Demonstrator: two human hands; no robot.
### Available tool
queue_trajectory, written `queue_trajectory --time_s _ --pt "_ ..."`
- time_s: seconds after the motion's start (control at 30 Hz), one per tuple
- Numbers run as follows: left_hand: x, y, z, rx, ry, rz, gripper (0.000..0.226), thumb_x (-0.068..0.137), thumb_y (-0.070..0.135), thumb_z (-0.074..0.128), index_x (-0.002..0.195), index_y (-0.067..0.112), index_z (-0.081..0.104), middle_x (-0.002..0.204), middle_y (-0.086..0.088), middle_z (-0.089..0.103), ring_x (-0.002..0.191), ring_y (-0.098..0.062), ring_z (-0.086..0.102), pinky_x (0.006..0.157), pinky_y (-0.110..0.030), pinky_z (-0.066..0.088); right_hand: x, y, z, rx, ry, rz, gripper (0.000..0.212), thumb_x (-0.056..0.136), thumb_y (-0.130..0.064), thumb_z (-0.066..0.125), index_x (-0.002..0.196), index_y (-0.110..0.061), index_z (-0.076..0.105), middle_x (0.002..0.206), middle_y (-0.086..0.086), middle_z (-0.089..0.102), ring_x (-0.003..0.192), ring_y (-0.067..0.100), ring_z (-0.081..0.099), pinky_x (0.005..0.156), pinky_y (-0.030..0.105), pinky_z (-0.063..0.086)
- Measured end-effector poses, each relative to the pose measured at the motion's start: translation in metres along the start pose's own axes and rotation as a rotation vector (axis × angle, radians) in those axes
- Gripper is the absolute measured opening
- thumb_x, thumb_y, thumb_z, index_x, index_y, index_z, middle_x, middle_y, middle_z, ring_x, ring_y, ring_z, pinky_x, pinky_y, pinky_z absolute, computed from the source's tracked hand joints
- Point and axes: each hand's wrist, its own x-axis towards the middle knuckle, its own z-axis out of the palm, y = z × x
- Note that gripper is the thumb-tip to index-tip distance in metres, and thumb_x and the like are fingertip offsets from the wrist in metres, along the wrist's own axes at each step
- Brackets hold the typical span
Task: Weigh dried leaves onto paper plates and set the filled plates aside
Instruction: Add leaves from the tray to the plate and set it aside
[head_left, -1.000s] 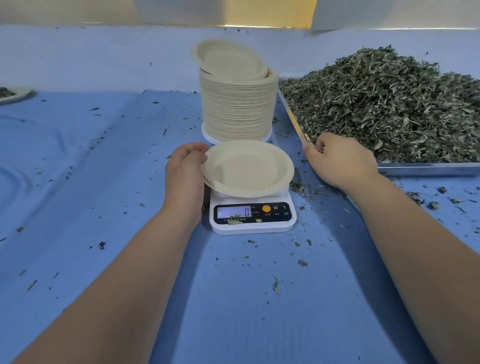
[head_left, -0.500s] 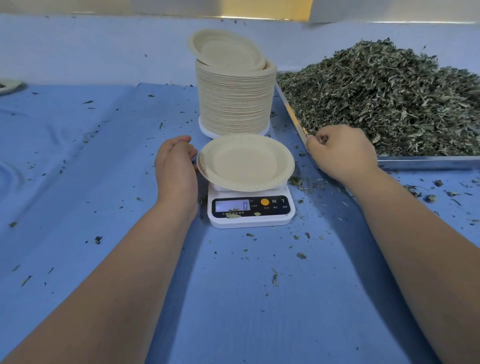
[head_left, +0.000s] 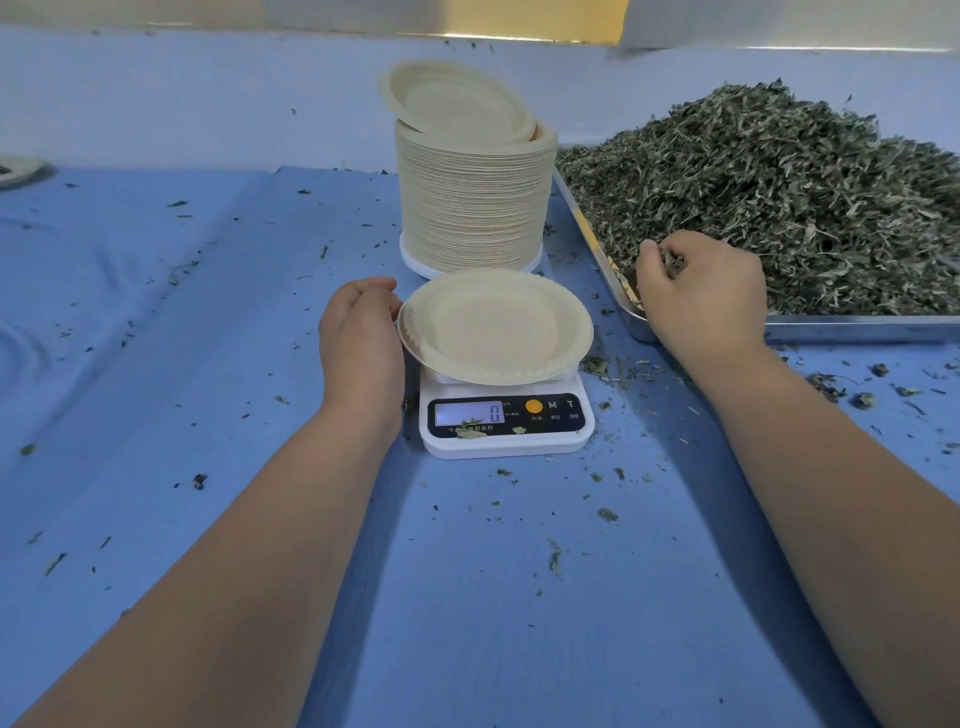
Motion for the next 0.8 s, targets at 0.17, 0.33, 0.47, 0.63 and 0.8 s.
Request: queue_trajectory --time_s 0.17,0.33,0.47,0.63,0.8 --pt "0.002 -0.005 -0.001 0.015 -0.013 0.039 0.031 0.073 0.032 0.049 0.093 0.031 0.072 0.064 0.027 0.064 0.067 0.007 0.063 0.083 -0.033 0.052 0.005 -0.005 -0.001 0.035 -0.004 0.048 0.044 0.1 -0.041 0.047 0.07 -0.011 0.059 0.049 0.007 0.047 0.043 0.027 0.042 0.046 0.029 0.03" --pt "0.004 -0.007 -0.001 0.016 -0.007 0.045 0.033 0.074 0.033 0.049 0.097 0.029 0.072 0.073 0.021 0.065 0.066 0.008 0.062 0.077 -0.029 0.051 0.019 -0.04 -0.008 0.107 0.002 -0.025 0.045 0.102 -0.038 0.048 0.071 -0.007 0.059 0.049 0.001 0.043 0.043 0.02 0.037 0.044 0.031 0.029" --pt "0.005 -0.008 -0.001 0.02 0.002 0.044 0.038 0.075 0.033 0.049 0.106 0.026 0.07 0.074 0.023 0.067 0.068 0.008 0.063 0.073 -0.027 0.049 0.019 -0.091 -0.013 0.297 -0.033 -0.167 0.04 0.099 -0.042 0.05 0.066 -0.02 0.056 0.054 -0.007 0.049 0.05 0.01 0.043 0.051 0.024 0.032" --pt "0.006 -0.008 0.001 0.011 0.002 0.042 0.038 0.073 0.03 0.049 0.106 0.023 0.068 0.066 0.025 0.065 0.063 0.005 0.062 0.062 -0.022 0.051 0.008 -0.129 -0.013 0.177 -0.595 -0.353 0.029 0.094 -0.054 0.058 0.092 -0.029 0.071 0.081 -0.014 0.069 0.078 0.003 0.062 0.076 0.03 0.055" --pt "0.006 -0.008 0.002 -0.01 -0.004 0.058 0.037 0.075 0.028 0.049 0.107 0.02 0.066 0.065 0.024 0.065 0.057 0.005 0.062 0.045 -0.015 0.047 0.017 -0.134 -0.015 0.089 -0.704 -0.404 0.036 0.095 -0.056 0.055 0.091 -0.025 0.073 0.085 -0.008 0.071 0.082 0.01 0.064 0.08 0.034 0.055"
